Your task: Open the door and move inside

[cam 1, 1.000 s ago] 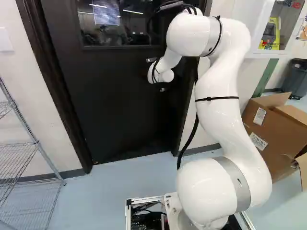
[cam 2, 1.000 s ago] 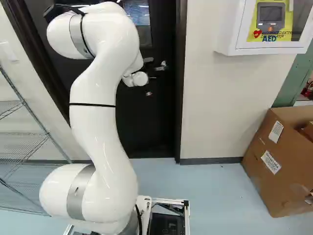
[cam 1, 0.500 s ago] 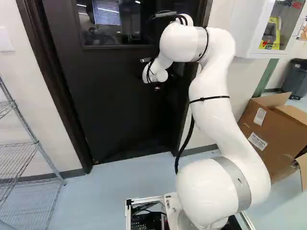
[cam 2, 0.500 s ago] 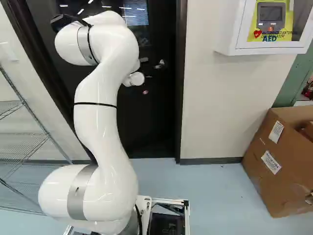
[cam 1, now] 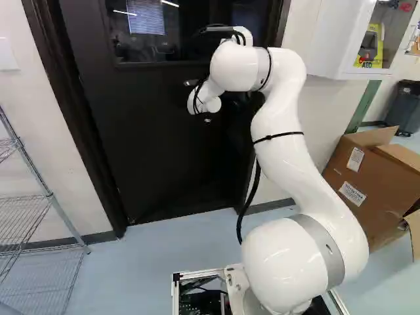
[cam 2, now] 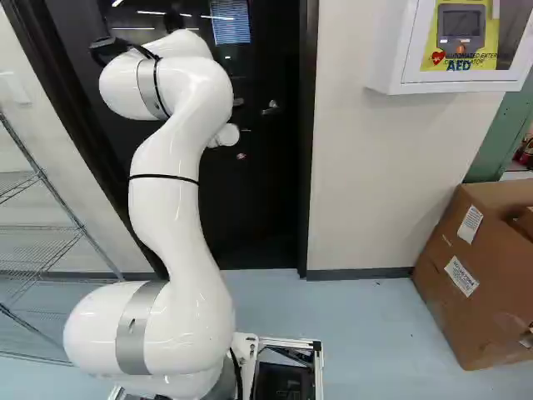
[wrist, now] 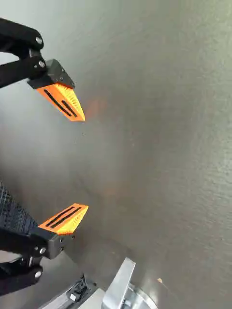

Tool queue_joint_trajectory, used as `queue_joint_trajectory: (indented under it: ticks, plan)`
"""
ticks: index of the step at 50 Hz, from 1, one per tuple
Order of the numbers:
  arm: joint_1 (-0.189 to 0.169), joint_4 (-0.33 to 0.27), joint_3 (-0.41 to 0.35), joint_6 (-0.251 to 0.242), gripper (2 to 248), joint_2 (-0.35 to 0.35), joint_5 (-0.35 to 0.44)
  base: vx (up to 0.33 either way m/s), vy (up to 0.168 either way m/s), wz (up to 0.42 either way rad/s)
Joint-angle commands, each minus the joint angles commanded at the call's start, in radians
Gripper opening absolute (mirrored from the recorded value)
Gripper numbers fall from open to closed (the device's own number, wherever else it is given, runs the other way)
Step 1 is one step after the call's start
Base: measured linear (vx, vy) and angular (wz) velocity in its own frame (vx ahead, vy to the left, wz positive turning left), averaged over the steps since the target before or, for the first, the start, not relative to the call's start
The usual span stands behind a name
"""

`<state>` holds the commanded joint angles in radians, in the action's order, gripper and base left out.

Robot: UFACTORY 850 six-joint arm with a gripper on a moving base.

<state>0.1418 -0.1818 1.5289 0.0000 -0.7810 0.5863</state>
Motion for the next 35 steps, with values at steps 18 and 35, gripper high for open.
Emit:
queue_joint_trajectory:
  ticks: [18,35]
  plan:
    - [0.022,0.0,0.091,0.0,247,-0.065,0.0,0.0,0.0,0.0]
    - [0.028,0.0,0.048,0.0,247,-0.034,0.0,0.0,0.0,0.0]
